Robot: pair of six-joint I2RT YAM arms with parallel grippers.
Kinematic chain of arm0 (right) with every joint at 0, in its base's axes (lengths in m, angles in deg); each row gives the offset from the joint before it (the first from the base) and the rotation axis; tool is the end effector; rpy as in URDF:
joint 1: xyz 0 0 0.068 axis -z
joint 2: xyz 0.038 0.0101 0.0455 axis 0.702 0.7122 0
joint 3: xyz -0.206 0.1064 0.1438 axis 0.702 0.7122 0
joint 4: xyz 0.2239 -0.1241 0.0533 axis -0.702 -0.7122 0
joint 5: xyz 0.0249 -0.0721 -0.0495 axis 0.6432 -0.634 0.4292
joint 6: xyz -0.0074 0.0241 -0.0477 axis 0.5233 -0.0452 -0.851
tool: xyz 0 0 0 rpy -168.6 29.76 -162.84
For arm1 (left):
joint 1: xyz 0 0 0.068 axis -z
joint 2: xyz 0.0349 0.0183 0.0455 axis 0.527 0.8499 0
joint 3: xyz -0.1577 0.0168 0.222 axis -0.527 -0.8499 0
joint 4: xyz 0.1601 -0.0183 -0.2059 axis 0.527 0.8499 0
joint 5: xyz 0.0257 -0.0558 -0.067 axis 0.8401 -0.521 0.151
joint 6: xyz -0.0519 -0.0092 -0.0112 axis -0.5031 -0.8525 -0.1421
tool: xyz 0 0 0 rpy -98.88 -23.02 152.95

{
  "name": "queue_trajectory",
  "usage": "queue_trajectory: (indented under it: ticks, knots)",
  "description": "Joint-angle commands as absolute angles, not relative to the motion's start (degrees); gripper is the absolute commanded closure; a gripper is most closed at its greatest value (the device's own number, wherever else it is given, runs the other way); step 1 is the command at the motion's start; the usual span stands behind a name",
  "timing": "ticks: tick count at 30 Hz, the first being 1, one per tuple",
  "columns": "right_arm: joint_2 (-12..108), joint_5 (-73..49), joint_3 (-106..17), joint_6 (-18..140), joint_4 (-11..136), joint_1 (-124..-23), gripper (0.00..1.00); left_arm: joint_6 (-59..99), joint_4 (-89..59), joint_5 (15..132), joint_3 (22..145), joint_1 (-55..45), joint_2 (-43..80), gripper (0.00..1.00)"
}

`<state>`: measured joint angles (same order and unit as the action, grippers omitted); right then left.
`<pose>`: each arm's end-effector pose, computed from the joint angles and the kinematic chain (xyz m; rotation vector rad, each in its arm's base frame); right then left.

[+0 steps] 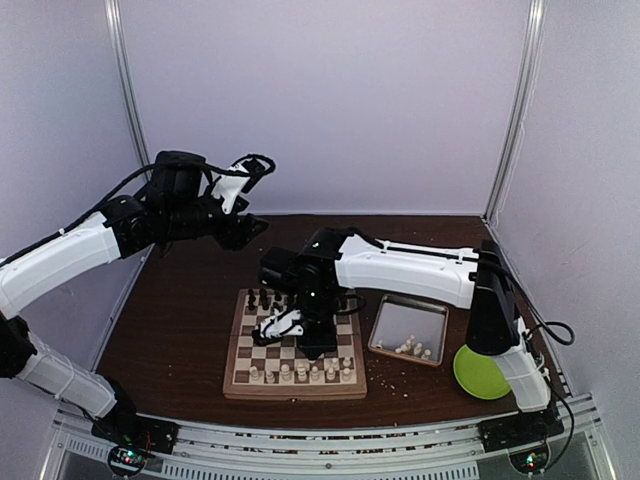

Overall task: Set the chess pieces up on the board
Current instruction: Place the pawn at c2.

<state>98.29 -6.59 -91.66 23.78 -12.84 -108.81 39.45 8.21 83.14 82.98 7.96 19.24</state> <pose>0.1913 0.4146 0.2282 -2.2812 2.0767 0.3825 0.2359 -0.1950 0.3622 0.8005 1.8726 -0.3321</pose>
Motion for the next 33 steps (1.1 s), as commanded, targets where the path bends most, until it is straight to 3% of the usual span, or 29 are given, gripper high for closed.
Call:
queue_trajectory:
  ticks: [1,24,33]
  knots:
    - [99.61,-7.80,-92.76,22.81,-15.08,-108.67,0.95,39.83,6.31,83.59,84.58,8.19,18.09,0.35]
    - [102.70,-8.14,-92.50,23.05,-14.36,-108.75,0.92,39.96,6.31,83.32,84.62,8.19,18.09,0.35]
    - [100.69,-8.56,-92.51,23.48,-13.92,-108.75,0.82,39.95,6.31,83.15,84.62,8.19,18.18,0.35]
